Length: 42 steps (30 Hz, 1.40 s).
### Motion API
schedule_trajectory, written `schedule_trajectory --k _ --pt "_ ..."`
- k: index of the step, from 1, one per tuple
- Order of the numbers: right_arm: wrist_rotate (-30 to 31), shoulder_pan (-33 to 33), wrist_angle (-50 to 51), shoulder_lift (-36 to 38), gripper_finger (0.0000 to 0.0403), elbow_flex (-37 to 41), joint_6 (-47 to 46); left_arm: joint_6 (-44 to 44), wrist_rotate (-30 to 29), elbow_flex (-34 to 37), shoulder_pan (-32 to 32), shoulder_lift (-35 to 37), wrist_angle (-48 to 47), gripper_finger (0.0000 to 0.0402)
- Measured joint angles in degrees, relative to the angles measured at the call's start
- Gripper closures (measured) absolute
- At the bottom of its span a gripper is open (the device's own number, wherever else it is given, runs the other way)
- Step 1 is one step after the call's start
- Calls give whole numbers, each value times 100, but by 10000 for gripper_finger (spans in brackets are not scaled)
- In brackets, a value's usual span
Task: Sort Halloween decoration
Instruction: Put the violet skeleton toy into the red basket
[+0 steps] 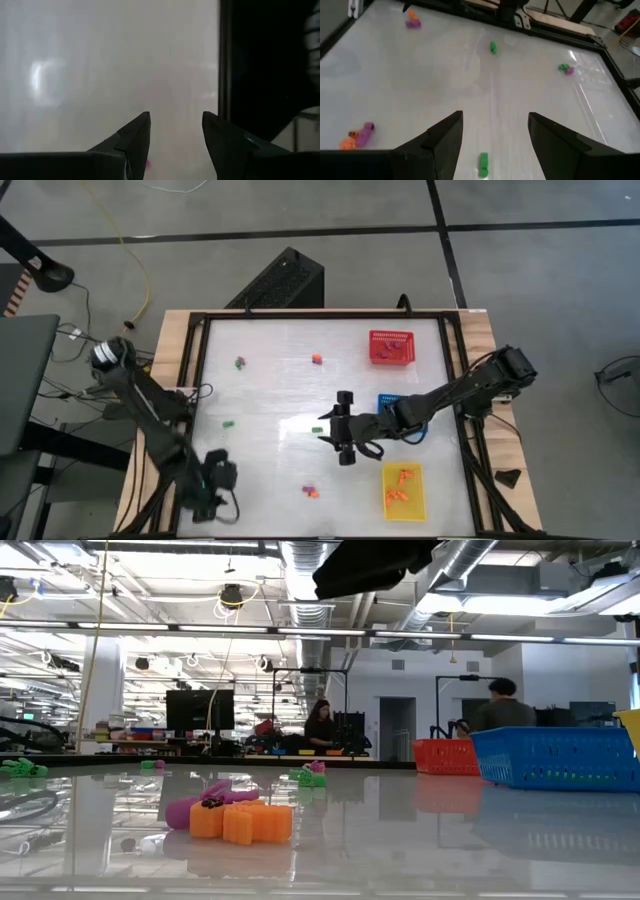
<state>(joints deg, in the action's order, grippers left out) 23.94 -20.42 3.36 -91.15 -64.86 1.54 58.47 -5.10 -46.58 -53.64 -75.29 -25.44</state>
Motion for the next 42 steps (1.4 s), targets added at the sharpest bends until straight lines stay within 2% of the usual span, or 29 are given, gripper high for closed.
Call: schedule_trajectory --k 4,7,10,13,20,27,30,36,42 --pt "0 -34 -227 0 147 0 -10 980 405 -879 -392 -1003 -1366 233" --pt "0 -111 -411 0 147 0 -18 1193 801 -1323 -526 -1620 -2122 233" --pt "-1 -195 -400 0 147 0 -16 1092 1249 -1538 -547 -1988 -2274 233" --pt "-2 -259 -385 0 147 0 -13 988 1423 -1577 -538 -2083 -2337 233" --pt "-2 -269 -369 0 147 0 4 1111 1315 -1579 -536 -2085 -3007 233" --pt "-2 -279 -366 0 147 0 2 249 478 -1579 -536 -2085 -2874 233" --pt "-2 -300 -368 0 147 0 2 87 479 -1562 -542 -2085 -2850 233" --pt "-2 -322 -368 0 147 0 0 43 781 -1107 -657 -2099 -2185 233" --pt "-2 -322 -369 0 147 0 0 -186 469 -1011 -704 -2103 -2176 233"
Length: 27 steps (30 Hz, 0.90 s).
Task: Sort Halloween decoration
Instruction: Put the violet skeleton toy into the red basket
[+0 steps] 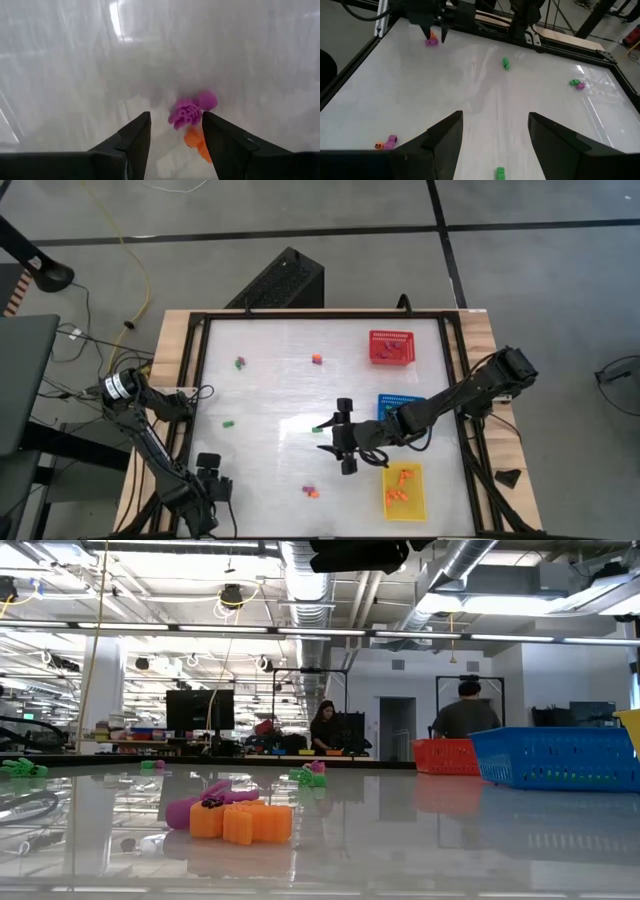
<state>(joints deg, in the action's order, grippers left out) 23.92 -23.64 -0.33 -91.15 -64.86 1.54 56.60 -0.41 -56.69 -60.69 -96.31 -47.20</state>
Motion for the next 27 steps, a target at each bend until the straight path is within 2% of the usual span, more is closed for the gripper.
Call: schedule_trajectory --k 8,12,16,19,27 --pt "0 2 3 2 147 0 0 -306 -4 0 -7 -38 178 233" --pt "0 2 5 2 147 0 0 -606 50 187 -9 -120 814 233" --pt "0 -11 47 2 147 0 -2 -656 207 218 -7 -192 755 239" --pt "0 -11 54 2 147 0 -2 -663 294 221 -7 -141 577 268" --pt "0 15 54 2 147 0 -2 -647 408 236 111 12 188 386"
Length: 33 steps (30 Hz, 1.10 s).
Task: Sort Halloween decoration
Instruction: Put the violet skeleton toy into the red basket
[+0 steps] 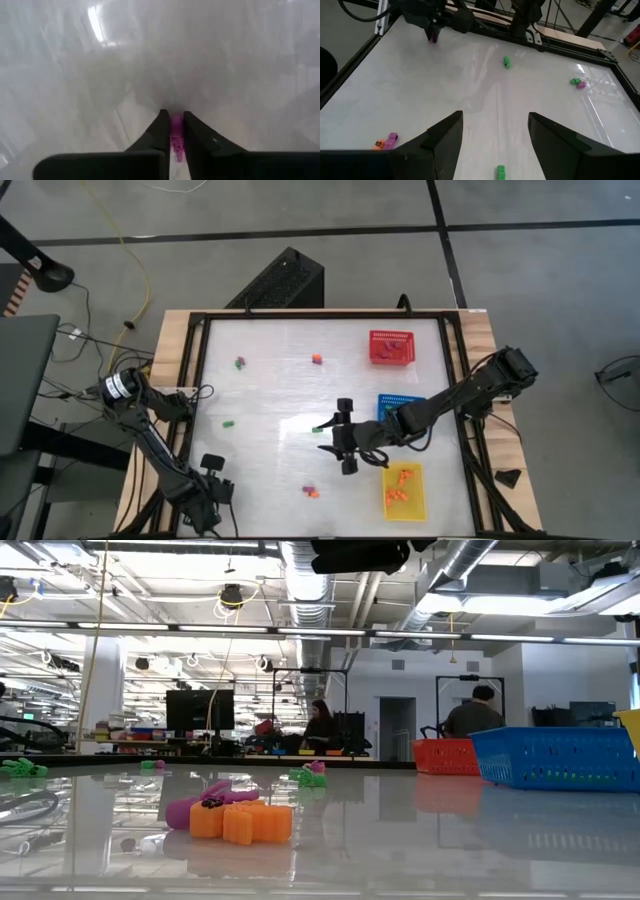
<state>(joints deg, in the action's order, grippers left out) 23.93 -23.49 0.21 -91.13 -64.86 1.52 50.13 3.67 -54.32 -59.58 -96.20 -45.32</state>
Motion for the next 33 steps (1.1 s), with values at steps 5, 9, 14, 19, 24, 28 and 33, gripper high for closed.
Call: schedule_trajectory --k 5,9,14,19,24,28,33 --pt "6 -9 211 12 147 0 0 -688 -554 -282 256 123 -53 384" --pt "35 -101 1043 94 147 -89 -207 -1578 -1758 -413 525 471 -34 385" --pt "54 -254 2878 109 147 -521 -1520 -2643 -3675 -293 870 1134 480 386" --pt "60 -389 4190 118 147 -750 -2963 -4202 -4107 586 1533 1968 2719 387" --pt "289 -463 5083 83 147 -715 -4044 -5657 -2431 1888 2814 2525 5890 388" --pt "658 -457 4928 76 147 -450 -3849 -5614 -665 2662 4088 2485 8023 388" --pt "852 -375 2963 75 147 46 -2562 -5132 804 3047 5035 2090 9977 388"
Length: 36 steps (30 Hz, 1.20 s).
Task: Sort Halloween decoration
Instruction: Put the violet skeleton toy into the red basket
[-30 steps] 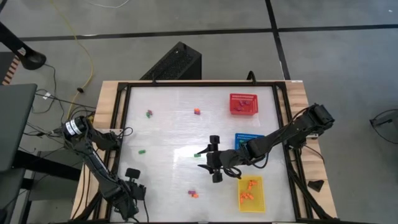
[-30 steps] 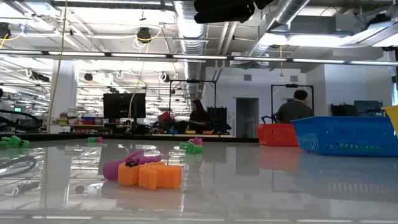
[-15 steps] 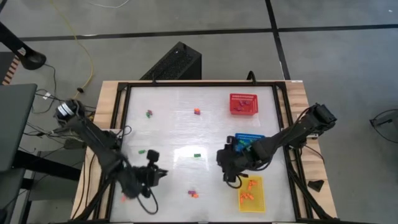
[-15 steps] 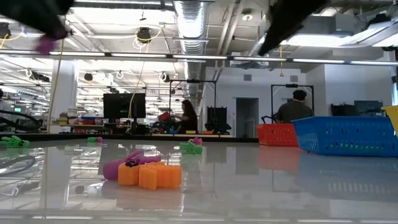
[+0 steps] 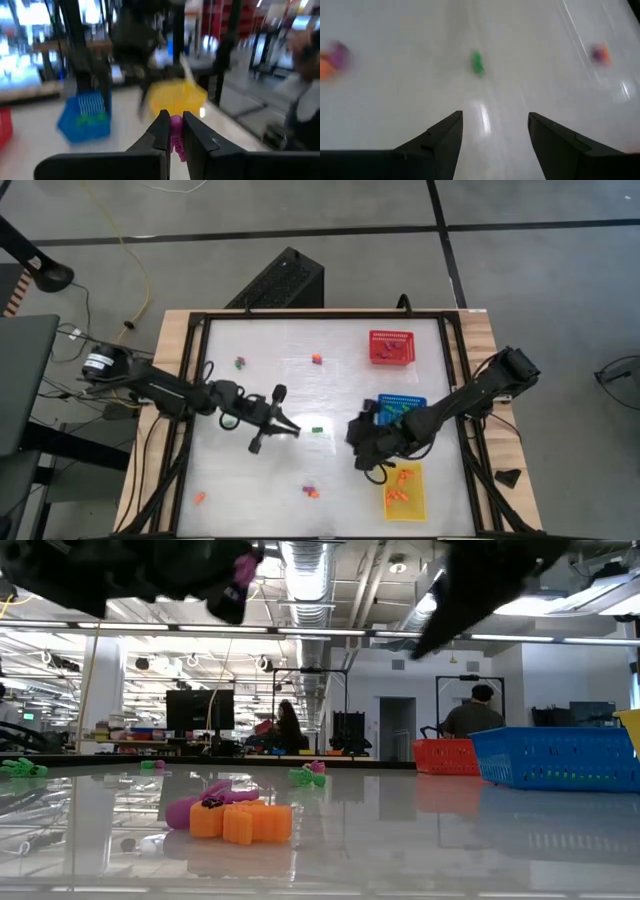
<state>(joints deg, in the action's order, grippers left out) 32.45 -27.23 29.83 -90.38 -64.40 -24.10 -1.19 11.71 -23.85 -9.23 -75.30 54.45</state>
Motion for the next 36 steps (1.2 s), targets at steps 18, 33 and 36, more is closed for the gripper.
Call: schedule_trajectory --k 18,33,36 --pt "-1640 880 -5127 -471 147 874 1860 -777 -342 35 32 -1520 2647 388" --pt "-1639 1119 -5918 -739 156 868 1705 -707 -847 156 32 -1526 2552 388" --pt "-1436 1123 -5906 -740 175 868 1706 -673 -935 201 32 -1526 2549 388"
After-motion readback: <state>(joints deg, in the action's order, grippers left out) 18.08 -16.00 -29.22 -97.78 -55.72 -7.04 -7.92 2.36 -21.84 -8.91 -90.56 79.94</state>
